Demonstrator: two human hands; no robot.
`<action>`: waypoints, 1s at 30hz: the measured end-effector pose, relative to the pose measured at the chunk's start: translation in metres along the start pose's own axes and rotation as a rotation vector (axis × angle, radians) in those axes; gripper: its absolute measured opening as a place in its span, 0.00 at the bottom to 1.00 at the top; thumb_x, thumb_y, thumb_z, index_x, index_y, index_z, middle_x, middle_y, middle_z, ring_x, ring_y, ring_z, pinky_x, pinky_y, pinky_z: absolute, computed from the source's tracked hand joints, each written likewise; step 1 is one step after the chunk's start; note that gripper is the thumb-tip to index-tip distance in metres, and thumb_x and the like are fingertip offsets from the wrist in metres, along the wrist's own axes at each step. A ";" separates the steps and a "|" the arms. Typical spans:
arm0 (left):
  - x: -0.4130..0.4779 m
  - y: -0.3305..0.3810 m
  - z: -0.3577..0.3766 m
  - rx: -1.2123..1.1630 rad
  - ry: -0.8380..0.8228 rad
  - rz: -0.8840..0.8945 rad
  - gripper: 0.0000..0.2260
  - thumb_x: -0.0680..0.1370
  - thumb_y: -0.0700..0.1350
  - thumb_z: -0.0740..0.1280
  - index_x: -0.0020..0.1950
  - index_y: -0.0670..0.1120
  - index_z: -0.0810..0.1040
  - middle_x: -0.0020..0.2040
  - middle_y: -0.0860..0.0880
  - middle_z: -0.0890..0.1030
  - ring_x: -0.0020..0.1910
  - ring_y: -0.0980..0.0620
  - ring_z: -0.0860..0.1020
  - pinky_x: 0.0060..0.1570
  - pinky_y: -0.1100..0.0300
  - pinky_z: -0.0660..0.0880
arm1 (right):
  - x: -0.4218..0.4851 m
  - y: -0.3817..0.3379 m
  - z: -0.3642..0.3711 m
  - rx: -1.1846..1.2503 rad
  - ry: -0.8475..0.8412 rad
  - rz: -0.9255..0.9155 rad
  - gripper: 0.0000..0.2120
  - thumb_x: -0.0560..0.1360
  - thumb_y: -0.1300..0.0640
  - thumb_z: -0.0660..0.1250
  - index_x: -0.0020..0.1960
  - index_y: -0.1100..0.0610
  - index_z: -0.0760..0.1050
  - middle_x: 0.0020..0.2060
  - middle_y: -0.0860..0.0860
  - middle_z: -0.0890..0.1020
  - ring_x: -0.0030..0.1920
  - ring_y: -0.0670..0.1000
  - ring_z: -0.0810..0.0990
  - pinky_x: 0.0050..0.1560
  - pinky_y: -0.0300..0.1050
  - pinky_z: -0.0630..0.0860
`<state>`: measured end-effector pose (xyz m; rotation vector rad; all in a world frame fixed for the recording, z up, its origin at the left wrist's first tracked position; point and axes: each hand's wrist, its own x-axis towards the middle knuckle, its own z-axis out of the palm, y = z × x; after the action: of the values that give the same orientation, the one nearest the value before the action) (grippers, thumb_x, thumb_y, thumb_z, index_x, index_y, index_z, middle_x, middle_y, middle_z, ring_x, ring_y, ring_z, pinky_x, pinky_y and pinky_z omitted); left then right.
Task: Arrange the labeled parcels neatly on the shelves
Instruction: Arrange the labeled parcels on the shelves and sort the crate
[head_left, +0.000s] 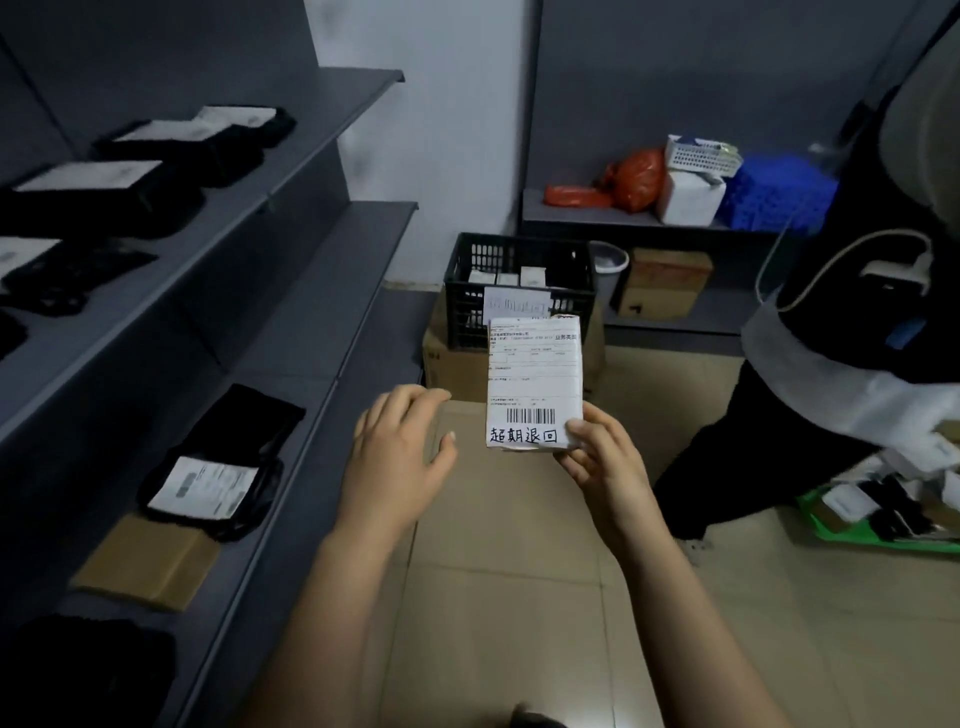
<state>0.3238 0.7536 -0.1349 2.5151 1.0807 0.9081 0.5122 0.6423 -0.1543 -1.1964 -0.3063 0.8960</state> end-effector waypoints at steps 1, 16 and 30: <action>0.019 -0.001 0.008 -0.004 0.004 -0.017 0.16 0.74 0.46 0.67 0.62 0.47 0.76 0.57 0.50 0.75 0.56 0.48 0.73 0.57 0.47 0.73 | 0.021 -0.008 0.002 -0.002 -0.001 -0.002 0.25 0.68 0.55 0.71 0.64 0.55 0.74 0.51 0.54 0.86 0.51 0.50 0.84 0.55 0.45 0.76; 0.299 -0.087 0.148 -0.024 -0.058 0.060 0.18 0.73 0.42 0.71 0.62 0.46 0.76 0.56 0.49 0.75 0.56 0.49 0.72 0.56 0.50 0.70 | 0.313 -0.045 0.049 0.075 0.126 0.011 0.13 0.77 0.62 0.65 0.61 0.53 0.74 0.53 0.57 0.84 0.53 0.53 0.83 0.58 0.47 0.76; 0.567 -0.167 0.232 -0.043 -0.153 0.198 0.18 0.74 0.43 0.70 0.63 0.47 0.75 0.57 0.50 0.75 0.58 0.49 0.72 0.60 0.52 0.67 | 0.556 -0.092 0.120 0.046 0.204 -0.074 0.24 0.70 0.54 0.71 0.65 0.55 0.74 0.55 0.55 0.84 0.58 0.55 0.82 0.59 0.47 0.76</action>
<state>0.6771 1.2809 -0.1379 2.6406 0.7687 0.7624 0.8271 1.1255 -0.1597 -1.2151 -0.1633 0.7069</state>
